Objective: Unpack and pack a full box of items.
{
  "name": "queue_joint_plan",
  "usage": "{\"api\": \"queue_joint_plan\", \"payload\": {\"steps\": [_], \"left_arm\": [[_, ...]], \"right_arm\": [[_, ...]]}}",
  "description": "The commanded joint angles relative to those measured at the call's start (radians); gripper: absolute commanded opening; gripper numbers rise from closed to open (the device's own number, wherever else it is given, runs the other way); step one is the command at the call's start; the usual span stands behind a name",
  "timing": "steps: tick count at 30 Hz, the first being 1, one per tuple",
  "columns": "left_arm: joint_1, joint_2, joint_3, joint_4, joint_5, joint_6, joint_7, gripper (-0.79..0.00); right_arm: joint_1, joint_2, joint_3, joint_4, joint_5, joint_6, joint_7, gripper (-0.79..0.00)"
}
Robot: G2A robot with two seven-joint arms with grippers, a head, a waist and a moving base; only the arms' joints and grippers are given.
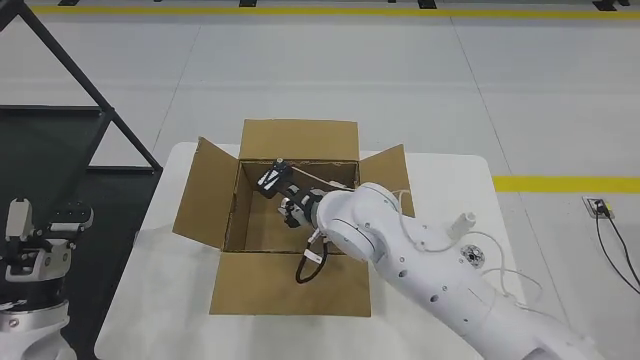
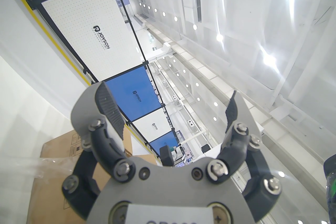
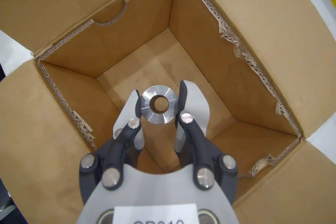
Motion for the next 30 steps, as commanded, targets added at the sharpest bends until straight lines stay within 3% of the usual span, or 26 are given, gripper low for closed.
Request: {"api": "queue_joint_plan", "payload": {"steps": [1, 6, 10, 30], "left_arm": [[0.000, 0.000, 0.000, 0.000, 0.000, 0.000, 0.000, 0.000], [0.000, 0.000, 0.000, 0.000, 0.000, 0.000, 0.000, 0.000], [0.000, 0.000, 0.000, 0.000, 0.000, 0.000, 0.000, 0.000], [0.000, 0.000, 0.000, 0.000, 0.000, 0.000, 0.000, 0.000]], "right_arm": [[0.000, 0.000, 0.000, 0.000, 0.000, 0.000, 0.000, -0.785], [-0.021, -0.005, 0.003, 0.022, 0.013, -0.016, -0.044, -0.785], [0.006, -0.037, -0.021, 0.122, 0.059, -0.062, -0.088, -0.785], [0.166, -0.331, -0.180, 0.796, 0.192, -0.034, -0.325, -0.785]]}}
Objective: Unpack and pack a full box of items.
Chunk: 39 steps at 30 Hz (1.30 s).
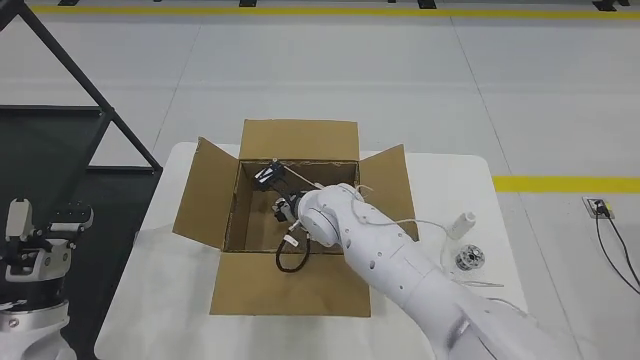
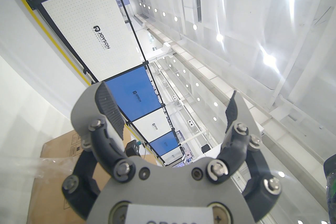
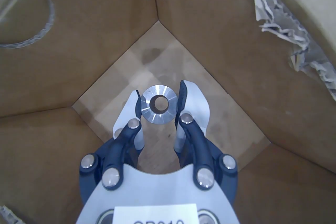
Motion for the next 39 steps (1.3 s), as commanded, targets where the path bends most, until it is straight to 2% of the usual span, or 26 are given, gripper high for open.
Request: {"api": "queue_joint_plan", "payload": {"steps": [1, 9, 21, 24, 26, 29, 30, 32, 34, 39], "left_arm": [[0.000, 0.000, 0.000, 0.000, 0.000, 0.000, 0.000, 0.000], [0.000, 0.000, 0.000, 0.000, 0.000, 0.000, 0.000, 0.000], [0.000, 0.000, 0.000, 0.000, 0.000, 0.000, 0.000, 0.000], [0.000, 0.000, 0.000, 0.000, 0.000, 0.000, 0.000, 0.000], [0.000, 0.000, 0.000, 0.000, 0.000, 0.000, 0.000, 0.000], [0.000, 0.000, 0.000, 0.000, 0.000, 0.000, 0.000, 0.000], [0.000, 0.000, 0.000, 0.000, 0.000, 0.000, 0.000, 0.000], [0.000, 0.000, 0.000, 0.000, 0.000, 0.000, 0.000, 0.000], [0.000, 0.000, 0.000, 0.000, 0.000, 0.000, 0.000, 0.000], [0.000, 0.000, 0.000, 0.000, 0.000, 0.000, 0.000, 0.000]], "right_arm": [[0.006, -0.025, -0.002, 0.055, 0.011, 0.008, -0.012, -0.785], [0.022, -0.096, 0.010, 0.219, 0.046, 0.009, -0.085, -0.785], [0.029, -0.147, 0.014, 0.327, 0.012, 0.008, -0.154, -0.779], [0.031, -0.153, 0.016, 0.342, 0.003, 0.004, -0.148, -0.650], [0.031, -0.155, 0.019, 0.351, 0.000, 0.001, -0.148, -0.619], [0.031, -0.158, 0.023, 0.362, -0.003, -0.005, -0.148, -0.508], [0.031, -0.159, 0.025, 0.365, -0.004, -0.007, -0.147, -0.422], [0.032, -0.160, 0.028, 0.368, -0.007, -0.010, -0.147, -0.182], [0.033, -0.160, 0.032, 0.371, -0.007, -0.013, -0.148, 0.000], [0.035, -0.159, 0.043, 0.375, -0.008, -0.025, -0.161, 0.000]]}}
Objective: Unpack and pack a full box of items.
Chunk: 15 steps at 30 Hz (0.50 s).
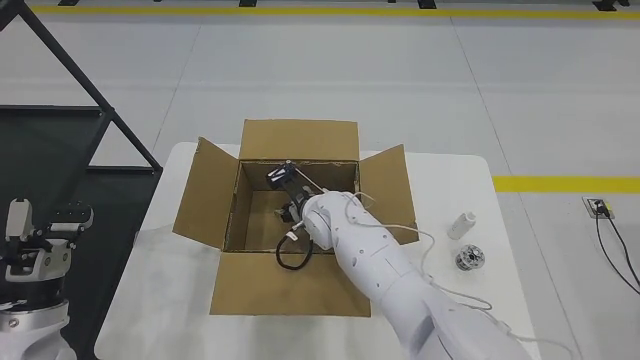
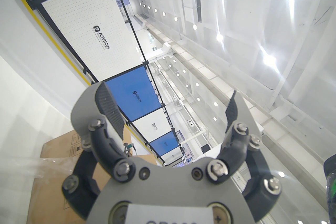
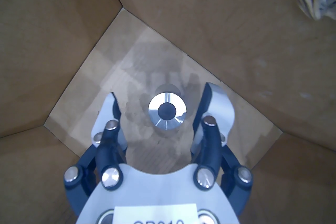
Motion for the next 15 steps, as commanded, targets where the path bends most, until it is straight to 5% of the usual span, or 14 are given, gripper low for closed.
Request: {"api": "queue_joint_plan", "payload": {"steps": [1, 15], "left_arm": [[0.000, 0.000, 0.000, 0.000, 0.000, 0.000, 0.000, 0.000], [0.000, 0.000, 0.000, 0.000, 0.000, 0.000, 0.000, 0.000]], "right_arm": [[0.000, 0.001, 0.005, -0.001, 0.000, -0.015, -0.011, 0.000], [0.004, 0.036, 0.026, -0.025, -0.038, -0.195, -0.107, 0.000]]}}
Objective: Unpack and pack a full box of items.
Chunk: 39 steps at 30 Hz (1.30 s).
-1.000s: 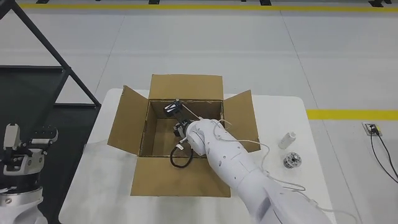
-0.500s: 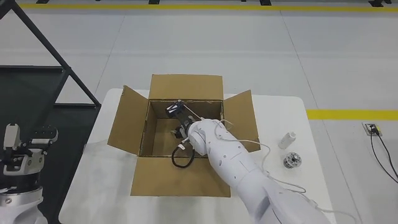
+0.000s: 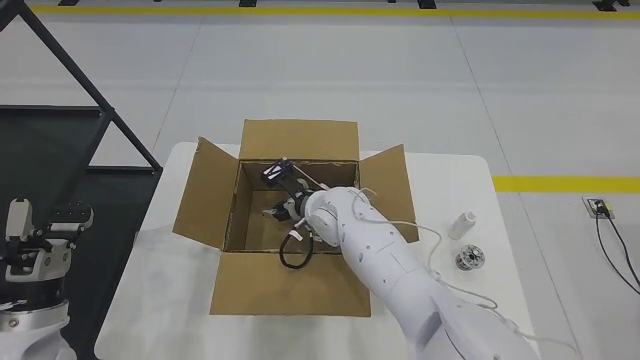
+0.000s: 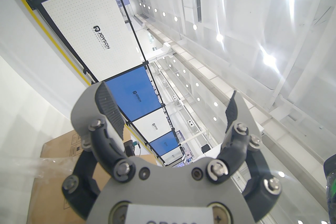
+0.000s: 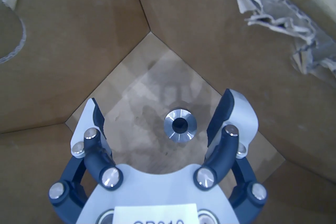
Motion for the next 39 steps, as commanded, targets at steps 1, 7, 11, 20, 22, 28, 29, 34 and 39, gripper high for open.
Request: {"api": "queue_joint_plan", "payload": {"steps": [1, 7, 11, 20, 22, 28, 29, 34, 39], "left_arm": [[0.000, 0.000, 0.000, 0.000, 0.000, 0.000, 0.000, 0.000], [0.000, 0.000, 0.000, 0.000, 0.000, 0.000, 0.000, 0.000], [0.000, 0.000, 0.000, 0.000, 0.000, 0.000, 0.000, 0.000], [0.000, 0.000, 0.000, 0.000, 0.000, 0.000, 0.000, 0.000], [0.000, 0.000, 0.000, 0.000, 0.000, 0.000, 0.000, 0.000], [0.000, 0.000, 0.000, 0.000, 0.000, 0.000, 0.000, 0.000], [0.000, 0.000, 0.000, 0.000, 0.000, 0.000, 0.000, 0.000], [0.000, 0.000, 0.000, 0.000, 0.000, 0.000, 0.000, 0.000], [0.000, 0.000, 0.000, 0.000, 0.000, 0.000, 0.000, 0.000]], "right_arm": [[-0.002, 0.007, 0.001, -0.008, -0.011, -0.024, -0.018, 0.000], [-0.015, 0.032, 0.008, -0.054, -0.047, -0.070, -0.068, 0.000], [-0.025, 0.054, 0.016, -0.101, -0.073, -0.085, -0.089, 0.000], [-0.068, 0.123, 0.058, -0.282, -0.141, -0.075, -0.077, 0.000], [-0.087, 0.144, 0.074, -0.342, -0.158, -0.067, -0.063, 0.000], [-0.191, 0.227, 0.155, -0.599, -0.237, -0.059, -0.022, 0.000], [-0.218, 0.244, 0.175, -0.655, -0.255, -0.055, -0.012, 0.000], [-0.382, 0.328, 0.302, -0.963, -0.356, -0.047, 0.076, 0.000], [-0.518, 0.383, 0.430, -1.206, -0.415, -0.059, 0.174, 0.000]]}}
